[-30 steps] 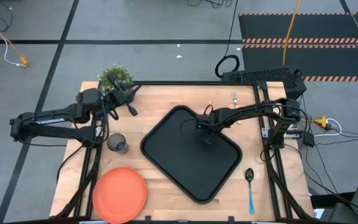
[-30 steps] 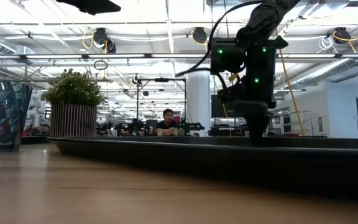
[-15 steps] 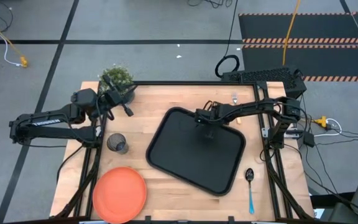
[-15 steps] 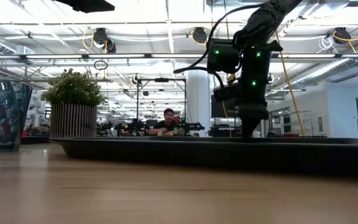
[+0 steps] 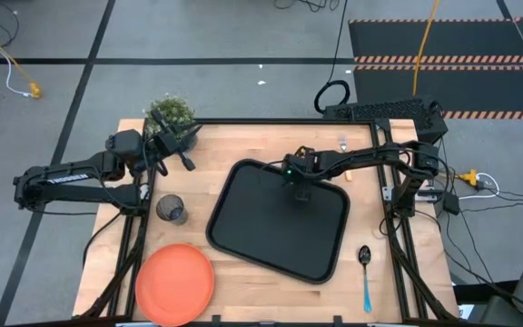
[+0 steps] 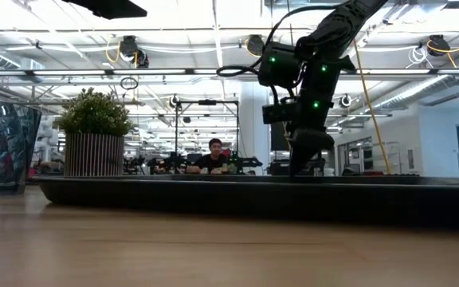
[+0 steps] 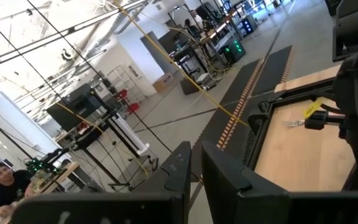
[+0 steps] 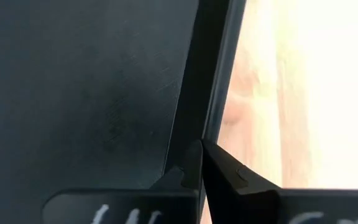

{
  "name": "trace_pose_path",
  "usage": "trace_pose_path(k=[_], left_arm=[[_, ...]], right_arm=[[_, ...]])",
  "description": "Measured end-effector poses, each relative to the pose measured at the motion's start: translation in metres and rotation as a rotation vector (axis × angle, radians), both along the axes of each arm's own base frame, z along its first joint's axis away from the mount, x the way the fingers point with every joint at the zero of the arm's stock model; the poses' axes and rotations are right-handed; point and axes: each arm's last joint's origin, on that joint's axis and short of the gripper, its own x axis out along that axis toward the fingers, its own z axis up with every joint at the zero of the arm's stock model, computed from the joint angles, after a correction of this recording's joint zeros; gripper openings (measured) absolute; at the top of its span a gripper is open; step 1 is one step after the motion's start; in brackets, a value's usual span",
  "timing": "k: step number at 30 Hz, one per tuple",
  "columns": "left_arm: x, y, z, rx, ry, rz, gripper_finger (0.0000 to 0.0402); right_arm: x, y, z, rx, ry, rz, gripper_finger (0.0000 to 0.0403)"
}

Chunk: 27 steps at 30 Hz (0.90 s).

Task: Pick and place plate/cup/fork/spoon on tray
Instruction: Adjust the black tray on the table

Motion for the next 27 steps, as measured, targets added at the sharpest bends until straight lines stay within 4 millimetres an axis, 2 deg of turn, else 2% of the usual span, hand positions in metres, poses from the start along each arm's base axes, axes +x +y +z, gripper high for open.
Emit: trace_pose_path(k=[4,11,15,21,24,27], left_arm=[[0.0,0.0,0.0,-0.002,0.0,0.0,0.0042],[0.0,0.0,-0.001,-0.005,0.003,0.0,0.0042],[0.0,0.0,-0.001,-0.005,0.004,0.0,0.0042],[0.0,0.0,-0.001,-0.005,0.004,0.0,0.0042],[0.0,0.0,-0.001,-0.006,0.003,0.001,0.0042],[0.0,0.0,-0.001,-0.014,-0.002,0.001,0.0042]], right_arm=[[0.001,0.001,0.0,0.003,-0.002,0.036,0.0001],[0.005,0.0,0.003,0.026,-0.067,-0.021,0.0008],[0.01,-0.004,0.012,0.036,-0.09,-0.051,0.0054],[0.019,-0.011,0.026,0.023,-0.167,-0.123,0.016],[0.015,-0.02,0.024,0.087,-0.168,-0.216,0.0199],[0.009,-0.031,0.015,0.194,-0.131,-0.301,0.0212]])
